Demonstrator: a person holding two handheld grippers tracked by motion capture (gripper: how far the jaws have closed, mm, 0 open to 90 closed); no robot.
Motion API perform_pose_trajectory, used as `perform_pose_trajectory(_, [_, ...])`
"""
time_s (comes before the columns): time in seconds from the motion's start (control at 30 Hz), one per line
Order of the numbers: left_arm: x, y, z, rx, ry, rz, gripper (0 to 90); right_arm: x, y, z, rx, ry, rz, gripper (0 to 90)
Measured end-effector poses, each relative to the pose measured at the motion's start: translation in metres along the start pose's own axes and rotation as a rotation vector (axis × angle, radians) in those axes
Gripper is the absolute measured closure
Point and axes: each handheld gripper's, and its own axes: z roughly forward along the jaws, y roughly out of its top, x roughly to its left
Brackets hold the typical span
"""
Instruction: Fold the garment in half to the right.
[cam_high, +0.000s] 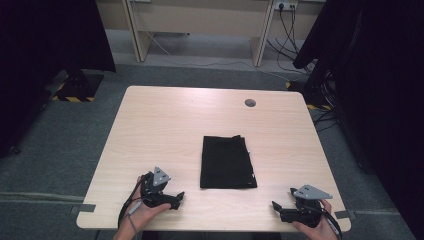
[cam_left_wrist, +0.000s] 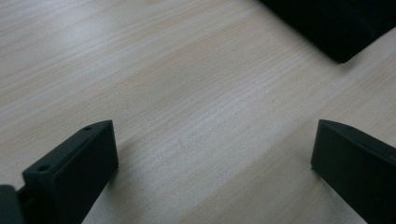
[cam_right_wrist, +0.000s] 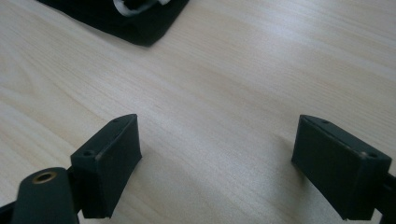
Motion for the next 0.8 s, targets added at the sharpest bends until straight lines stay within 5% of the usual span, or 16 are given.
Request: perform_pose_trajectory(0.8, [0.000,0.000,0.000,0.000,0.001,-0.001,0.0,0.011,-0.012,-0.011,-0.015,-0.010,0.010,15.5])
